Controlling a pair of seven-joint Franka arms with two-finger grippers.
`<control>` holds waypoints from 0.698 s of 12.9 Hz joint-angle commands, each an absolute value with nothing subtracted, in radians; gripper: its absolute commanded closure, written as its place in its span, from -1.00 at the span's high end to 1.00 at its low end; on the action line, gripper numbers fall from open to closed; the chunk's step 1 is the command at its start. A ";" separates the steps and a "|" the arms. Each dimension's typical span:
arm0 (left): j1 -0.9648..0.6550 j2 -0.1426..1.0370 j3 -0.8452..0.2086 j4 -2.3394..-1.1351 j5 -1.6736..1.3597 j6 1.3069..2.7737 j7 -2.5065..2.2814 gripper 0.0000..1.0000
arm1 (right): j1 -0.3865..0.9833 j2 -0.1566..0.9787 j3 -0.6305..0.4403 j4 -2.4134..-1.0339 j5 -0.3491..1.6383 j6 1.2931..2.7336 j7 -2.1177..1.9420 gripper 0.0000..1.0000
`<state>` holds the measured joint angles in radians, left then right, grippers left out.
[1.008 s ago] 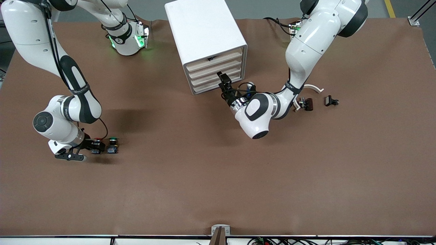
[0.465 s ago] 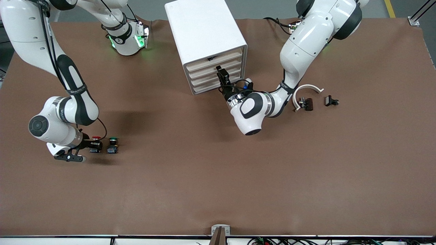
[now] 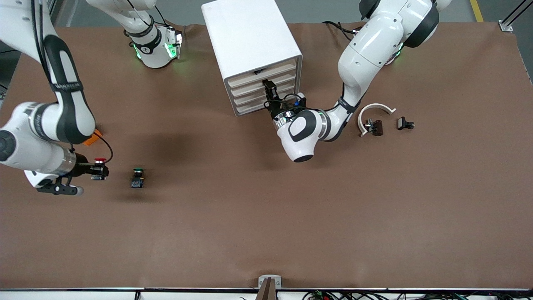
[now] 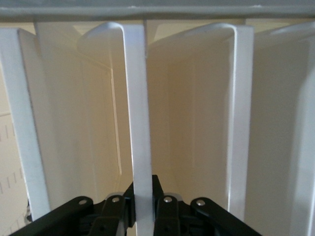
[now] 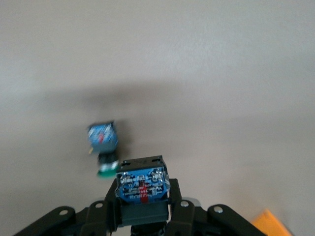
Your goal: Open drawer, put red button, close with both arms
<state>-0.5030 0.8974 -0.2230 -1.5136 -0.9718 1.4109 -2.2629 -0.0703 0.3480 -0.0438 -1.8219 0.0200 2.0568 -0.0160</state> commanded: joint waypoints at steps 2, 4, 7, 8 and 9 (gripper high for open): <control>-0.470 0.907 -0.198 -1.493 -0.982 1.396 -2.250 -1.00 | -0.061 0.252 -0.043 -1.699 0.052 1.769 0.070 -1.00; -0.462 0.905 -0.173 -1.459 -0.974 1.396 -2.258 -1.00 | -0.017 0.210 -0.043 -1.672 0.055 1.694 0.173 -1.00; -0.462 0.908 -0.121 -1.428 -0.977 1.397 -2.253 -1.00 | 0.115 0.157 -0.043 -1.675 0.072 1.654 0.445 -1.00; -0.460 0.910 -0.106 -1.418 -0.979 1.397 -2.252 -1.00 | 0.162 0.144 -0.044 -1.677 0.116 1.654 0.545 -1.00; -0.460 0.913 -0.101 -1.414 -0.979 1.397 -2.252 -1.00 | 0.188 0.141 -0.044 -1.680 0.142 1.655 0.624 -1.00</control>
